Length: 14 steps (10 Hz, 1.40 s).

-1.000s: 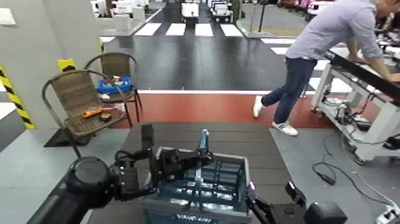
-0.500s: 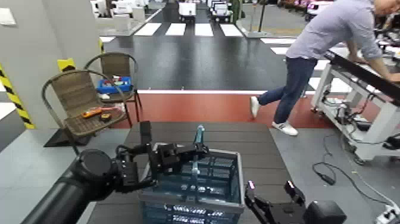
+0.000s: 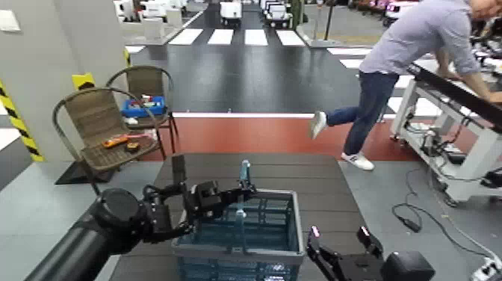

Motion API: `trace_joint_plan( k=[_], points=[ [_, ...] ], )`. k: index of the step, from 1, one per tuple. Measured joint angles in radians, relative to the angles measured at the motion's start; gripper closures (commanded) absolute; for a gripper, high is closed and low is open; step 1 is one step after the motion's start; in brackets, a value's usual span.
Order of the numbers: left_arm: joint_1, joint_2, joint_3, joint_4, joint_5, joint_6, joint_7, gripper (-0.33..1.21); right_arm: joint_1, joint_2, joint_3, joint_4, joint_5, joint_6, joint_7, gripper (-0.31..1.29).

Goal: Place the crate on the table.

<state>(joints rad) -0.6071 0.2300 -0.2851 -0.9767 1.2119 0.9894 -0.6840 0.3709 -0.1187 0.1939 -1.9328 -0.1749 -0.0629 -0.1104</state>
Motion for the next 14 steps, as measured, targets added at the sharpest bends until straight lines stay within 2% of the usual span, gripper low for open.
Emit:
trace_joint_plan(
  k=[7,8,11,13,14],
  points=[
    [-0.007,-0.007,0.004,0.066,-0.023,-0.045,-0.022,1.18,-0.005,0.001,0.005,0.001,0.0,0.0,0.002,0.15],
    [-0.007,-0.009,0.002,0.069,-0.024,-0.049,-0.031,1.02,-0.006,0.001,0.005,0.001,0.0,0.0,0.002,0.15],
    [0.001,-0.012,0.001,0.071,-0.025,-0.073,-0.057,0.67,-0.006,0.001,0.006,0.002,-0.003,0.0,0.002,0.15],
    [0.009,-0.014,0.005,0.066,-0.025,-0.086,-0.069,0.36,-0.006,-0.001,0.006,0.002,-0.004,0.0,0.002,0.15],
    [0.015,-0.013,0.013,0.058,-0.026,-0.09,-0.07,0.26,-0.006,-0.001,0.006,0.002,-0.004,0.001,0.002,0.15]
  ],
)
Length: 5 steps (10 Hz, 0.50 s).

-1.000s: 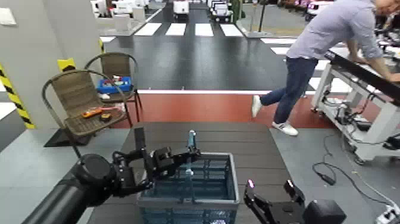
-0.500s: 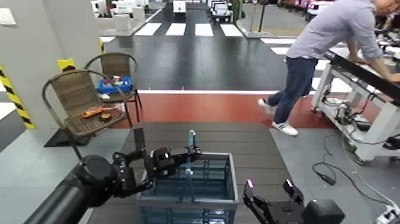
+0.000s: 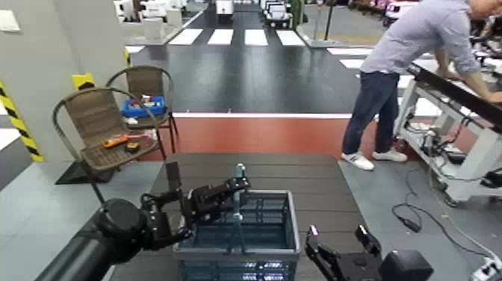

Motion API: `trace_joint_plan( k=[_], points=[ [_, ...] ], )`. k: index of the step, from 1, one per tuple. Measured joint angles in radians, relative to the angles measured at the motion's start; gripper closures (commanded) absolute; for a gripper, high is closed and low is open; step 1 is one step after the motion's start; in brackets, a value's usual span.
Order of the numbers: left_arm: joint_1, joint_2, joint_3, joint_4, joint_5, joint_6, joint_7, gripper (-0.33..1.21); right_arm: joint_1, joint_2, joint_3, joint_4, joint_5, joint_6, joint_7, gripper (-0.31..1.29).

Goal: Place the crate on the table.

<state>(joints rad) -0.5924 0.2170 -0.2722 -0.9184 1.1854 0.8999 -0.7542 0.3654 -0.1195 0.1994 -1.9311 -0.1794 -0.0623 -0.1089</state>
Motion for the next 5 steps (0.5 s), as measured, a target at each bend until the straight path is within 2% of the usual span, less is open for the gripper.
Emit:
trace_joint_plan(
  k=[2,5],
  points=[
    [0.017,0.004,0.044,-0.032,-0.05,-0.008,-0.001,0.15,0.001,0.0,0.0,0.0,-0.001,0.001,0.0,0.15],
    [0.071,0.014,0.127,-0.166,-0.214,-0.075,0.036,0.14,0.003,0.0,-0.003,-0.002,-0.001,0.007,0.0,0.15]
  ],
)
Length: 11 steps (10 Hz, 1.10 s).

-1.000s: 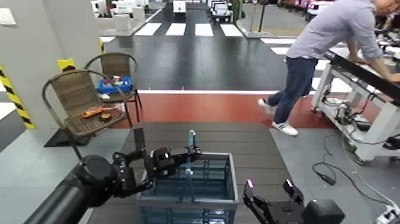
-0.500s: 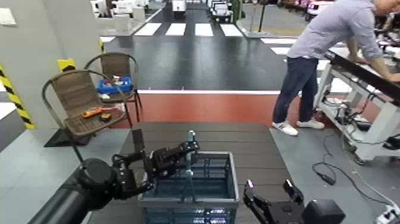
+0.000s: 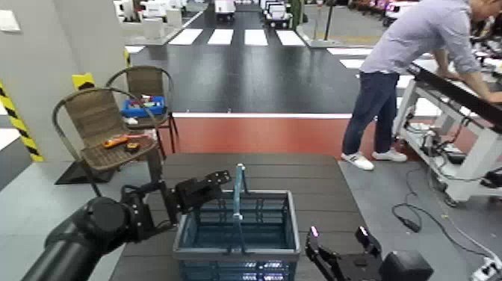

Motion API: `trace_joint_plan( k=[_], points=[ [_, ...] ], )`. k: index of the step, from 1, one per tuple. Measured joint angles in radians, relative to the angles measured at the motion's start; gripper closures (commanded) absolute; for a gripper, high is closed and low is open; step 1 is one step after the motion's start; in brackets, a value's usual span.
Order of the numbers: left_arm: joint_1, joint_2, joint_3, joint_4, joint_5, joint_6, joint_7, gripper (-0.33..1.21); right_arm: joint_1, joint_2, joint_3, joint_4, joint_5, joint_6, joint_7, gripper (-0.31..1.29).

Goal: Place the crate on the table.

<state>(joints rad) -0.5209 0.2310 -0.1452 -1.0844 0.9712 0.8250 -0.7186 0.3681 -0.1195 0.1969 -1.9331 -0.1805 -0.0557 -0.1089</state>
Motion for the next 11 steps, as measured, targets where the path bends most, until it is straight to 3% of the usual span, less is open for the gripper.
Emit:
trace_joint_plan(
  k=[3,6,9,11],
  points=[
    [0.162,0.01,0.113,-0.313,-0.169,-0.117,0.197,0.14,0.003,0.002,-0.004,-0.004,0.001,0.0,0.0,0.15],
    [0.365,-0.002,0.165,-0.567,-0.268,-0.297,0.354,0.14,0.006,0.003,-0.008,-0.004,0.0,-0.005,0.0,0.15],
    [0.575,-0.057,0.218,-0.709,-0.393,-0.475,0.406,0.14,0.012,0.005,-0.015,-0.004,-0.001,-0.015,0.001,0.15],
    [0.674,-0.08,0.197,-0.717,-0.463,-0.615,0.429,0.14,0.014,0.004,-0.019,-0.004,-0.001,-0.023,0.002,0.15]
  ],
)
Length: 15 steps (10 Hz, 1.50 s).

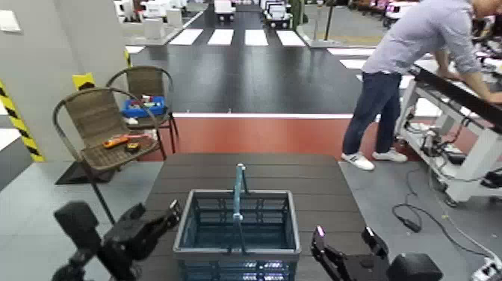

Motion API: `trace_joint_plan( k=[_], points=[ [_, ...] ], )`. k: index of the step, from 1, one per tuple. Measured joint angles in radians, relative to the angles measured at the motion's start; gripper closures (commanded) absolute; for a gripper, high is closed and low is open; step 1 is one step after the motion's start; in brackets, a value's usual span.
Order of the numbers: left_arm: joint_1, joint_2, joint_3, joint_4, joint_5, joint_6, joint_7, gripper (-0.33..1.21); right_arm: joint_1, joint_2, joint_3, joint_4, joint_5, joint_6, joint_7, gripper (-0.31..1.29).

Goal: Place the crate on the table.

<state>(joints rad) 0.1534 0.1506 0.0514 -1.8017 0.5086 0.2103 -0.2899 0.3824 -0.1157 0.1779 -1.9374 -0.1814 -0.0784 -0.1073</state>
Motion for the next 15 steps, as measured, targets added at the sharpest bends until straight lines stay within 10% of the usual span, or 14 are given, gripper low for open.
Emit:
trace_joint_plan(
  k=[5,15],
  points=[
    [0.203,-0.044,-0.031,-0.003,-0.15,-0.31,0.07,0.14,0.007,-0.001,-0.006,0.001,-0.001,-0.009,0.0,0.15],
    [0.26,-0.046,-0.051,-0.021,-0.268,-0.411,0.116,0.14,0.01,-0.001,-0.008,0.0,-0.001,-0.003,-0.001,0.15]
  ],
)
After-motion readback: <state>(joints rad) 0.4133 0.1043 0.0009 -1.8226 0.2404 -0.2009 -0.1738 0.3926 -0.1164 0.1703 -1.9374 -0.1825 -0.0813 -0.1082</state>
